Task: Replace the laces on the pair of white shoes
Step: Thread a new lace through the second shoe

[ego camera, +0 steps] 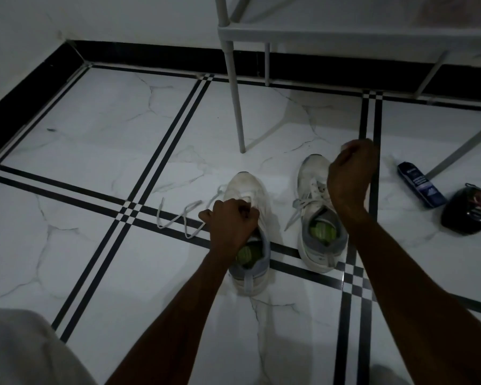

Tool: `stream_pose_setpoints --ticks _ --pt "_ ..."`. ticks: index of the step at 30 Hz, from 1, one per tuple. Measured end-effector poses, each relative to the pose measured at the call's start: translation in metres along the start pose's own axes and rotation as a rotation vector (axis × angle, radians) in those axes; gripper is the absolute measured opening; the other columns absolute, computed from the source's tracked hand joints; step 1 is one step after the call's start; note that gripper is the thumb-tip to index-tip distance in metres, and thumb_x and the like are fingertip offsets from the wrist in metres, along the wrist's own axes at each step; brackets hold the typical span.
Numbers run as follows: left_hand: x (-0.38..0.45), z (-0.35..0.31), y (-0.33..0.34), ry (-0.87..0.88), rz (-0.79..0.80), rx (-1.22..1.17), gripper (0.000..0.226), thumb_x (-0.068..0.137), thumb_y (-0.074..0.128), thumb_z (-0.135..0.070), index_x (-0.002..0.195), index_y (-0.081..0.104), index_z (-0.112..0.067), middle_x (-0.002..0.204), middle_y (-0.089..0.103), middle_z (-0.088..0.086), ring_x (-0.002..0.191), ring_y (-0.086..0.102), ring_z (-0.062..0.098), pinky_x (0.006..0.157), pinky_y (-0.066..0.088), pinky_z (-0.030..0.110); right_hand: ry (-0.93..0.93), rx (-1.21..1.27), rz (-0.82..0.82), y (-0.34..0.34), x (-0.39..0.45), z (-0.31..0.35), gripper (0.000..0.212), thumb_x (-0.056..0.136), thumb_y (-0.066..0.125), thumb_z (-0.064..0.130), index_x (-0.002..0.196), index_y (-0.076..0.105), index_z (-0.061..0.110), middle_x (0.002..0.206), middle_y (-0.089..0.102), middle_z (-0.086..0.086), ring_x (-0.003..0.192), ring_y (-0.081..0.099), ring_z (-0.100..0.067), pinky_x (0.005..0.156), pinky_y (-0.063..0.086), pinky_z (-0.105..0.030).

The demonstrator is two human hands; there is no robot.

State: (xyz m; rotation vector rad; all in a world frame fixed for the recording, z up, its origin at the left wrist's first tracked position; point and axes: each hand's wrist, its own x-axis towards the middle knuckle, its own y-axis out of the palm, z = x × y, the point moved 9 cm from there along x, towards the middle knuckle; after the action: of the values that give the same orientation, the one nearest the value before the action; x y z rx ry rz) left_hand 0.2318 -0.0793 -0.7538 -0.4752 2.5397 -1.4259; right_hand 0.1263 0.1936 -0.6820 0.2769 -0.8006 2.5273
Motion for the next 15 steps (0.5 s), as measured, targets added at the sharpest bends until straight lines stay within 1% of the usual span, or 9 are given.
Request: stream_pose_setpoints --ticks 1,2,5,6,7,9,12,13,15 --pt "0.0 0.001 0.001 0.0 0.008 -0.016 0.034 0.087 0.054 -0.055 0.083 0.075 -0.029 0.077 0.07 -0.008 0.093 0.063 0.019 0.088 0.028 0.042 -0.055 0.012 0.038 0.003 0.0 0.004 0.015 0.09 0.051 -0.004 0.103 0.058 0.002 0.103 0.056 -0.009 0.089 0.055 -0.018 0.082 0.051 -0.034" --pt "0.0 0.001 0.001 0.002 0.017 -0.038 0.036 0.086 0.052 -0.057 0.082 0.075 -0.028 0.075 0.07 -0.008 0.092 0.064 0.019 0.09 0.032 0.045 -0.094 0.03 0.181 0.02 -0.007 0.01 0.016 0.091 0.058 0.001 0.106 0.061 0.004 0.107 0.058 -0.008 0.092 0.058 -0.018 0.084 0.051 -0.034" --pt "0.002 -0.001 0.005 0.032 0.029 -0.115 0.039 0.085 0.051 -0.058 0.079 0.075 -0.028 0.072 0.07 -0.009 0.088 0.066 0.02 0.091 0.041 0.052 -0.177 -0.062 0.802 0.093 -0.074 0.022 0.025 0.088 0.071 0.013 0.113 0.072 0.008 0.117 0.067 -0.013 0.108 0.063 -0.026 0.099 0.045 -0.029" --pt "0.002 -0.001 0.006 0.047 0.027 -0.139 0.04 0.085 0.05 -0.059 0.078 0.075 -0.028 0.071 0.07 -0.009 0.085 0.066 0.02 0.089 0.043 0.053 -0.163 -0.105 0.916 0.106 -0.095 0.023 0.026 0.089 0.07 0.014 0.114 0.073 0.008 0.119 0.068 -0.014 0.11 0.064 -0.027 0.099 0.045 -0.028" --pt "0.002 -0.001 0.007 0.058 0.025 -0.156 0.042 0.085 0.049 -0.06 0.077 0.075 -0.028 0.07 0.069 -0.01 0.083 0.066 0.02 0.087 0.046 0.053 -0.148 -0.14 0.947 0.114 -0.106 0.022 0.025 0.09 0.067 0.013 0.113 0.074 0.007 0.119 0.069 -0.014 0.109 0.065 -0.028 0.098 0.048 -0.03" --pt "0.003 0.002 0.008 0.072 0.021 -0.154 0.043 0.087 0.049 -0.061 0.076 0.074 -0.028 0.069 0.068 -0.011 0.081 0.066 0.019 0.085 0.047 0.054 -0.188 -0.206 0.9 0.122 -0.108 0.022 0.02 0.09 0.063 0.009 0.104 0.077 0.006 0.108 0.073 -0.014 0.101 0.067 -0.029 0.091 0.054 -0.037" --pt "0.002 0.005 0.007 0.082 0.014 -0.126 0.039 0.086 0.052 -0.059 0.077 0.074 -0.029 0.07 0.067 -0.013 0.085 0.065 0.019 0.087 0.046 0.054 -0.201 -0.215 0.832 0.115 -0.096 0.024 0.016 0.088 0.062 0.006 0.091 0.077 0.008 0.092 0.075 -0.011 0.085 0.07 -0.027 0.082 0.058 -0.04" --pt "0.0 0.004 0.005 0.08 0.01 -0.112 0.037 0.085 0.053 -0.057 0.078 0.075 -0.029 0.071 0.067 -0.013 0.087 0.065 0.019 0.089 0.043 0.052 -0.141 -0.17 0.702 0.101 -0.077 0.021 0.018 0.089 0.059 0.005 0.088 0.076 0.009 0.086 0.074 -0.008 0.079 0.069 -0.025 0.079 0.058 -0.04" --pt "0.0 0.004 0.0 0.078 -0.005 -0.123 0.034 0.084 0.054 -0.055 0.079 0.076 -0.029 0.072 0.068 -0.012 0.086 0.065 0.018 0.09 0.043 0.052 0.013 -0.062 0.228 0.039 -0.027 0.009 0.019 0.094 0.052 0.007 0.089 0.071 0.007 0.083 0.067 -0.006 0.078 0.066 -0.023 0.079 0.056 -0.036"
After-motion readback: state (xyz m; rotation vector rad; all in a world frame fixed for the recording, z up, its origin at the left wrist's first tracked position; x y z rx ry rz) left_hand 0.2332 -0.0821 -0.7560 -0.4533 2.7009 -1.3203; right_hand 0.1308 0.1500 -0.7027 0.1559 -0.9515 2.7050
